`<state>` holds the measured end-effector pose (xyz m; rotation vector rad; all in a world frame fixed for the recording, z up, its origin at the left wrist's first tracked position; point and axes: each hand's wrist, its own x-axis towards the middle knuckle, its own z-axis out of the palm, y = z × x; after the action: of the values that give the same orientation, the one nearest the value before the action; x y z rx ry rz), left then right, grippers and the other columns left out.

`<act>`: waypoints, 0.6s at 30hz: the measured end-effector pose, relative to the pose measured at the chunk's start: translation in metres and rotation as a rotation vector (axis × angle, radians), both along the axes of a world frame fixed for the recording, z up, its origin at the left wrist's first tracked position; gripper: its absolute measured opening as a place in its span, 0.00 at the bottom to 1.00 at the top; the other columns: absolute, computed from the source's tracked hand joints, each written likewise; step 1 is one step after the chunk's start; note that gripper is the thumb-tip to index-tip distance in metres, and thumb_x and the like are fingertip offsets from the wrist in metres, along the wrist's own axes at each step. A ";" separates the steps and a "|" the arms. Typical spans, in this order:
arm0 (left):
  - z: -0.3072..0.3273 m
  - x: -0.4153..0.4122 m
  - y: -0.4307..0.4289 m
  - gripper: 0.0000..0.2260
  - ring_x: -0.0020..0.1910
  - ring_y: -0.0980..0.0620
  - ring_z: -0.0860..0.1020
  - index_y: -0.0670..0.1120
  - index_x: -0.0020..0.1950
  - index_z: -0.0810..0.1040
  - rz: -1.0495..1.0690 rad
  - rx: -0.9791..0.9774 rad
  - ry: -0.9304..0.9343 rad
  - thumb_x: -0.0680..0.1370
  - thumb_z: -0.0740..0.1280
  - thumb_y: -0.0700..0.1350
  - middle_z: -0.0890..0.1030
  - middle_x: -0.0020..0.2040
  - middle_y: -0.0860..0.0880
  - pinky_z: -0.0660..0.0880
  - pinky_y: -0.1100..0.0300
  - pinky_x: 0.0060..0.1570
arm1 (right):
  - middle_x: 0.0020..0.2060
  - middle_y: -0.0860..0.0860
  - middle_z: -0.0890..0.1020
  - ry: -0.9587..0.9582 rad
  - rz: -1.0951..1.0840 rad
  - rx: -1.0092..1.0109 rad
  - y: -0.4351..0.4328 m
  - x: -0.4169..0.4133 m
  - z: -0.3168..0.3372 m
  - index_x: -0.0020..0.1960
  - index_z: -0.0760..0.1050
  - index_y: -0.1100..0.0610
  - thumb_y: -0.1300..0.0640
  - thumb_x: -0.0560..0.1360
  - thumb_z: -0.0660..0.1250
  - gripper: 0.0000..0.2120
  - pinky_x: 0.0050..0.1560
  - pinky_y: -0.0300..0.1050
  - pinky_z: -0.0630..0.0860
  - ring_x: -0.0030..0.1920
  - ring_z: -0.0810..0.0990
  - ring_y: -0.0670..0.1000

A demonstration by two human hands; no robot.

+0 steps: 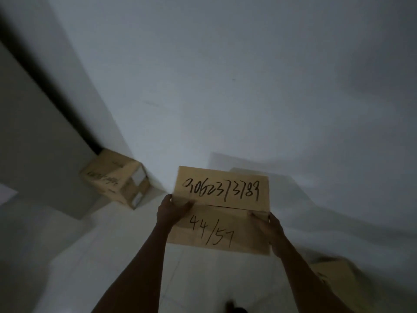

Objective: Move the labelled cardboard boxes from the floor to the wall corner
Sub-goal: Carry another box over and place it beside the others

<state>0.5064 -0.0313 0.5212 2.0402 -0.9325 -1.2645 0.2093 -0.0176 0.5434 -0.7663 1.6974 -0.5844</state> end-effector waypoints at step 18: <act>-0.108 0.280 -0.118 0.36 0.57 0.44 0.81 0.42 0.69 0.67 -0.002 0.128 -0.183 0.68 0.73 0.59 0.79 0.62 0.44 0.80 0.48 0.55 | 0.61 0.57 0.80 0.013 0.074 0.187 -0.141 0.291 -0.123 0.68 0.74 0.50 0.37 0.61 0.78 0.39 0.49 0.56 0.79 0.55 0.79 0.60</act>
<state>0.7865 -0.1495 0.4134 2.2869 -0.9569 -1.1803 0.5002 -0.1586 0.4202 -0.6969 1.7009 -0.3644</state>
